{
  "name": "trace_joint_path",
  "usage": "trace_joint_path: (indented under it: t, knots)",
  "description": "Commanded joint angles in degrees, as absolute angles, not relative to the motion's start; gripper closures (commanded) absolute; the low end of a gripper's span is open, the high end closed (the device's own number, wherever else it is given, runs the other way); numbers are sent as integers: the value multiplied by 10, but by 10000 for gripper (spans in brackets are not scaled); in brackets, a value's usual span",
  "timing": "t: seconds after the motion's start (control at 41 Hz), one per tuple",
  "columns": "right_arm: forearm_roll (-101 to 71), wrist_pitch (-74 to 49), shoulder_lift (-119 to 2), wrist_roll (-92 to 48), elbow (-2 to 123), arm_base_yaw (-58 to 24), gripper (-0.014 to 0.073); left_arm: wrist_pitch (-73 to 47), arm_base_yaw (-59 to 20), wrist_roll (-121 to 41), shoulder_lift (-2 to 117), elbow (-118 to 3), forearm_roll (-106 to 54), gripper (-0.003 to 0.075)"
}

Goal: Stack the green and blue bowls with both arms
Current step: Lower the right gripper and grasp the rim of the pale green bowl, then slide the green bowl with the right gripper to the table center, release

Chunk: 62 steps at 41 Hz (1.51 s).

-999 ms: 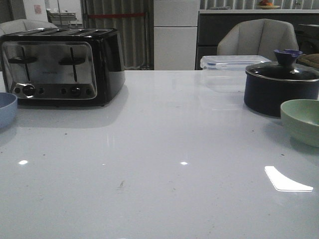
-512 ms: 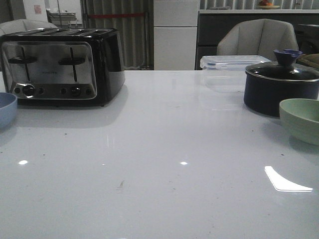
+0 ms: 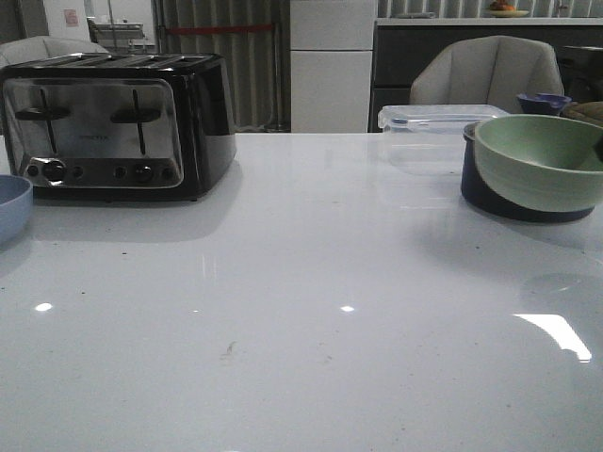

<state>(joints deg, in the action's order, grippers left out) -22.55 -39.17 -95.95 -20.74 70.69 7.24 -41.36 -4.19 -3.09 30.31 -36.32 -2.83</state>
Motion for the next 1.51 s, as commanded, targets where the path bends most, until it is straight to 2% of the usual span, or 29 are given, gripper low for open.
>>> trace_joint_path:
  t: [0.0,0.195,0.414,0.633,0.95,1.048,1.169,1.267,1.486]
  knots:
    - [-201,-380,-923,-217,736,8,585,-368,-43,-31,309,-380,-34,157]
    - [-171,-392,-949,-184,777,-113,580,-368,-43,-31,309,-380,-34,157]
    - [-168,-400,-997,-151,821,-201,580,-368,-43,-31,309,-380,-34,157]
    - [-172,-393,-1045,-142,829,-235,580,-368,-43,-31,309,-380,-34,157]
    - [-180,-382,-1088,-142,829,-239,575,-368,-43,-31,309,-380,-34,157]
    - [-180,-382,-1088,-142,829,-239,511,-368,-43,-31,309,-380,-34,157]
    - [-171,-383,-1088,-142,829,-239,328,-368,-43,-31,309,-380,-34,157]
    - [-165,-377,-1088,-142,829,-239,221,-368,-43,-31,309,-380,-34,157]
    - [-161,-376,-1053,-142,830,-237,193,-368,-43,-31,309,-380,-34,157]
